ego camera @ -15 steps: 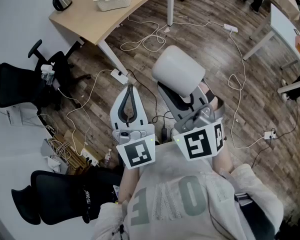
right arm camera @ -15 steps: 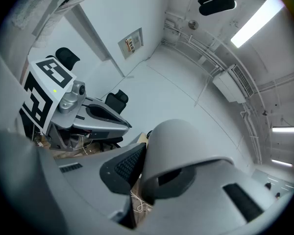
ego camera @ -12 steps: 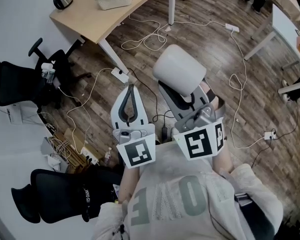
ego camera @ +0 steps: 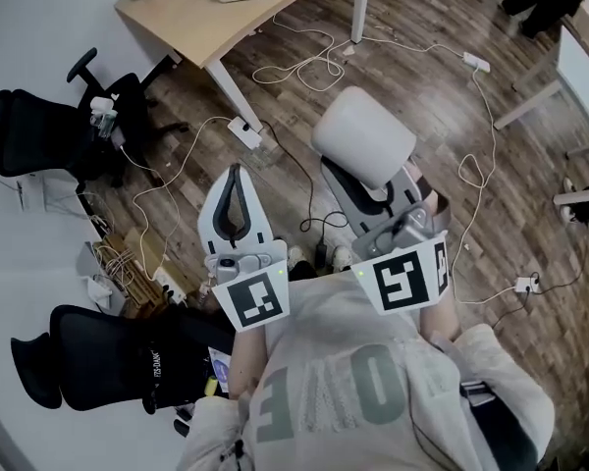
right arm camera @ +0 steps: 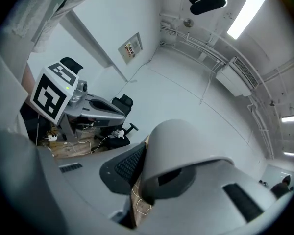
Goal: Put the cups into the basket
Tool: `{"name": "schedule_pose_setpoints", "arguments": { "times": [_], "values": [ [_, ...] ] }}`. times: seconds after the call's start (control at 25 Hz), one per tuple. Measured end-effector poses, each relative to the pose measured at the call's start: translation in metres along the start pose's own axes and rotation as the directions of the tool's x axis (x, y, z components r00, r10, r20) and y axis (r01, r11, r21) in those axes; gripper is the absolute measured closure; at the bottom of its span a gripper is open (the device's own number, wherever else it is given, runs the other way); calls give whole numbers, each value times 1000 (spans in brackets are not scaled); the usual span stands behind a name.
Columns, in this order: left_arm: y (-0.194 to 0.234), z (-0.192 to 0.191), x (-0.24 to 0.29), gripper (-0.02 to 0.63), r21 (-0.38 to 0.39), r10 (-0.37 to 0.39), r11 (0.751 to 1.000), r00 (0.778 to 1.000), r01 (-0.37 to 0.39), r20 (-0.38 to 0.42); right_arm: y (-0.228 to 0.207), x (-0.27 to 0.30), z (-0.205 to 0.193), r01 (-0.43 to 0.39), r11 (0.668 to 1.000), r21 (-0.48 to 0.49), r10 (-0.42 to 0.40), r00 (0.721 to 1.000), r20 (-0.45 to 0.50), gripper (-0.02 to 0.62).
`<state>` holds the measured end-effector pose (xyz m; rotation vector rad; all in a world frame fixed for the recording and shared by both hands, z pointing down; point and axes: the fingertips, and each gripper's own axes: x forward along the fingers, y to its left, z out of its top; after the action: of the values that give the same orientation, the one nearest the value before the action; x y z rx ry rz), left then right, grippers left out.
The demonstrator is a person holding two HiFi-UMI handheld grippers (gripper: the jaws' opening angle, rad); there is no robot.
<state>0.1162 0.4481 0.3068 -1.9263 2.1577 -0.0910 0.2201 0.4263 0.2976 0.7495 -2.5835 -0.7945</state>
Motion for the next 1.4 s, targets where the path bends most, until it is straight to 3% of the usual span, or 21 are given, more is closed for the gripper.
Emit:
{"name": "schedule_pose_setpoints", "arguments": {
  "times": [0.32,0.68,1.0,1.4],
  "values": [
    [11,0,-1,597,26,105,994,994,-105,-15,-7,6,-23,-58,998,-3,58,998,8,558],
    [10,-10,44,597,22,97,995,995,-97,8,-31,26,-54,-50,999,10,50,998,-24,558],
    [46,-32,123,598,-9,84,996,996,-84,40,-60,97,-67,-27,999,-19,26,998,-59,558],
    [130,-48,274,598,-49,27,999,995,-22,92,-125,251,-54,25,999,-46,-29,996,-83,558]
  ]
}}
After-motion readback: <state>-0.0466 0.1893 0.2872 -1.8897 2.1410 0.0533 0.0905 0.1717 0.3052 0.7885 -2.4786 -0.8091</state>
